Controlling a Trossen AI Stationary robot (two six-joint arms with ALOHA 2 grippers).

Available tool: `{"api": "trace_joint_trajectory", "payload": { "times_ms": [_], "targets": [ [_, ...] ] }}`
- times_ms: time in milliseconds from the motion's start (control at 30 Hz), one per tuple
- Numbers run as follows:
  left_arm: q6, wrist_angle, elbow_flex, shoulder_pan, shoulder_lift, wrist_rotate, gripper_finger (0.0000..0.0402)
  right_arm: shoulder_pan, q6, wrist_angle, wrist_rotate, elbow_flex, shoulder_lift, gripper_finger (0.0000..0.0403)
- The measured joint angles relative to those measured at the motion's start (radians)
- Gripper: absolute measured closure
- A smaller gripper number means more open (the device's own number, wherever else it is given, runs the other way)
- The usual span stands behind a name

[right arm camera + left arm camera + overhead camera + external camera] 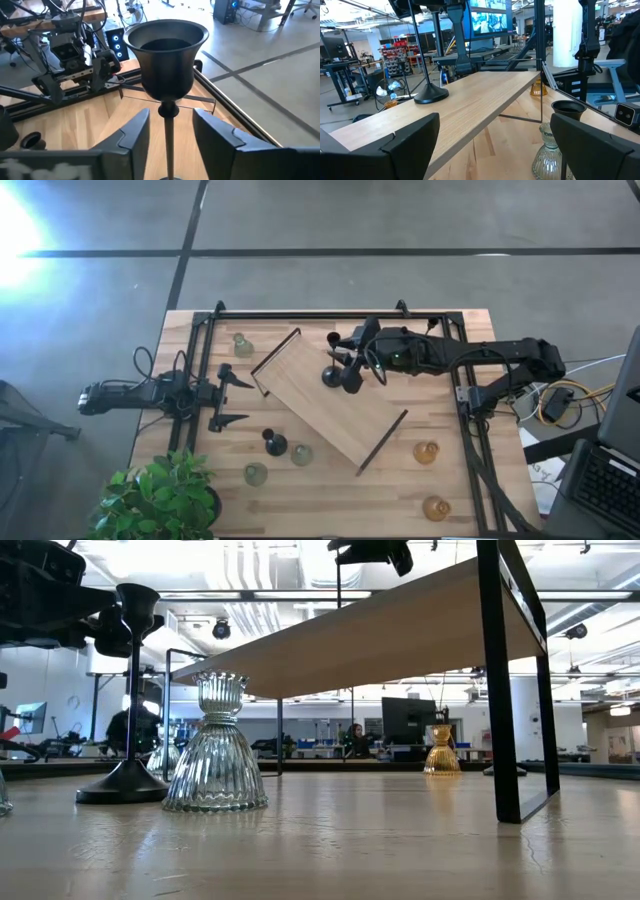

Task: Pick & Place candle stick holders
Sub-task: Put the top black candle holder on the shelf

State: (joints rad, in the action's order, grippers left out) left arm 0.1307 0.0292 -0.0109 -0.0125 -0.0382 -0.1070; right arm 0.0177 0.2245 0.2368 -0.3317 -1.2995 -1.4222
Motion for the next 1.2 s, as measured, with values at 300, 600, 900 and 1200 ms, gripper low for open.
{"api": "trace_joint_trajectory", "payload": {
  "times_ms": [300,600,900,1200],
  "targets": [
    [0.000,0.000,0.000,0.000,0.000,0.000,0.0019,-0.014,0.051,0.189,-0.001,0.000,0.139,0.0216],
    [0.000,0.000,0.000,0.000,0.000,0.000,0.0019,-0.140,0.459,0.812,-0.172,0.023,0.302,0.0240],
    [0.000,0.000,0.000,0.000,0.000,0.000,0.0019,-0.365,1.000,0.931,-0.642,0.297,0.396,0.0268],
    [0.000,0.000,0.000,0.000,0.000,0.000,0.0019,-0.393,1.374,0.928,-0.715,0.546,0.393,0.0266]
  ]
}}
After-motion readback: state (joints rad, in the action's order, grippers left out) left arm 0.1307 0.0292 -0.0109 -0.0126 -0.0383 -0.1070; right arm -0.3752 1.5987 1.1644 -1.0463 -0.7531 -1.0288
